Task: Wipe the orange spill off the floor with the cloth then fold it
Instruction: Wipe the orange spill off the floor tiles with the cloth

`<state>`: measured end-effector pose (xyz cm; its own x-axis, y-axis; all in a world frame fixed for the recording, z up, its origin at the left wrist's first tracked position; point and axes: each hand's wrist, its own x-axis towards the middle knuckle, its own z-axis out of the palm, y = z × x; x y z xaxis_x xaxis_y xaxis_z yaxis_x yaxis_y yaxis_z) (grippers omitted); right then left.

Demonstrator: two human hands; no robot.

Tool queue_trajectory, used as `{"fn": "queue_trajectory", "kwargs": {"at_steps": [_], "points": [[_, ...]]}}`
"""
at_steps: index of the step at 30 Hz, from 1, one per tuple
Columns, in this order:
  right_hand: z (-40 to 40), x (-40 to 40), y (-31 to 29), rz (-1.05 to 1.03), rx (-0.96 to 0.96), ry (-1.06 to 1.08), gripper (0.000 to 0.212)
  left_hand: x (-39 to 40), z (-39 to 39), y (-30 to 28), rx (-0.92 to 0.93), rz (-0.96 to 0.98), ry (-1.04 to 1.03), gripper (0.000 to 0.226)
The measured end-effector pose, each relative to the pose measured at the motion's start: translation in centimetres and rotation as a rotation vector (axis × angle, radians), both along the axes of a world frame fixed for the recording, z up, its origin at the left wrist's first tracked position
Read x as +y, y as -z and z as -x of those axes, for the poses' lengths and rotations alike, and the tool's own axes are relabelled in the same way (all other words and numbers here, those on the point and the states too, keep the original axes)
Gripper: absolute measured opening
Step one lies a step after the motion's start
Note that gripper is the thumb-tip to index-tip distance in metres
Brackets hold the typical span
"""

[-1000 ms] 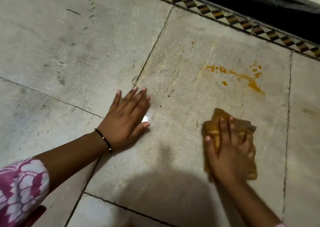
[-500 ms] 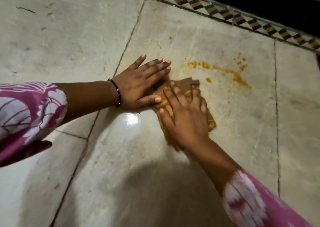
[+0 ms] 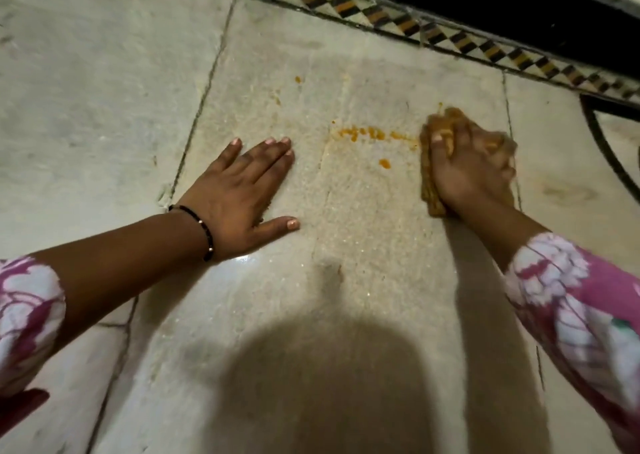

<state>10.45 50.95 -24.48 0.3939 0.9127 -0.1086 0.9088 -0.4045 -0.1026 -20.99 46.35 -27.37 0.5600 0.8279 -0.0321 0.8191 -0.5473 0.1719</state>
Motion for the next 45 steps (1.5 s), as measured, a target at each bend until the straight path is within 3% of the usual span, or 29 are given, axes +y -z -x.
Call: {"fn": "queue_trajectory", "kwargs": {"at_steps": [3,7,10,13,18,22,27,30,33,35,40,45], "points": [[3.6,0.8,0.4,0.034,-0.013,-0.278,0.059,0.2,0.1,0.0,0.016,0.012,0.005,0.093],[2.4,-5.7,0.2,0.052,-0.041,-0.577,0.066,0.1,0.2,-0.1,0.037,0.021,0.001,0.092],[-2.9,-8.1,-0.4,0.041,0.005,-0.515,0.062,0.2,0.1,0.0,0.028,0.019,-0.002,0.092],[-6.7,-5.4,-0.7,0.002,-0.012,-0.349,0.063,0.1,0.0,-0.1,0.024,0.025,-0.017,0.092],[-2.9,3.9,-0.8,0.062,0.054,-0.1,0.061,0.0,0.0,-0.2,0.017,0.027,-0.025,0.091],[3.0,5.4,-0.3,0.079,0.009,-0.318,0.058,0.1,0.0,-0.1,0.021,0.027,-0.021,0.091],[1.9,-4.0,-0.2,0.053,-0.008,-0.695,0.063,0.1,0.0,-0.1,0.016,0.026,-0.02,0.091],[-2.6,-6.8,-0.5,0.073,-0.03,-0.566,0.065,0.1,0.0,0.0,0.011,0.027,-0.024,0.091],[-3.2,-3.6,-0.5,0.054,-0.019,-0.303,0.067,0.1,0.0,-0.1,0.007,0.025,-0.027,0.091],[-1.1,-0.2,-0.5,0.068,0.023,-0.242,0.061,0.1,-0.1,-0.2,0.01,0.027,-0.024,0.092],[6.8,2.6,-0.1,0.093,0.027,-0.491,0.056,0.1,0.0,-0.2,0.025,0.018,-0.022,0.092],[5.5,-7.9,0.0,0.025,-0.017,-0.799,0.058,0.1,0.0,-0.2,0.016,0.019,-0.017,0.091]]}}
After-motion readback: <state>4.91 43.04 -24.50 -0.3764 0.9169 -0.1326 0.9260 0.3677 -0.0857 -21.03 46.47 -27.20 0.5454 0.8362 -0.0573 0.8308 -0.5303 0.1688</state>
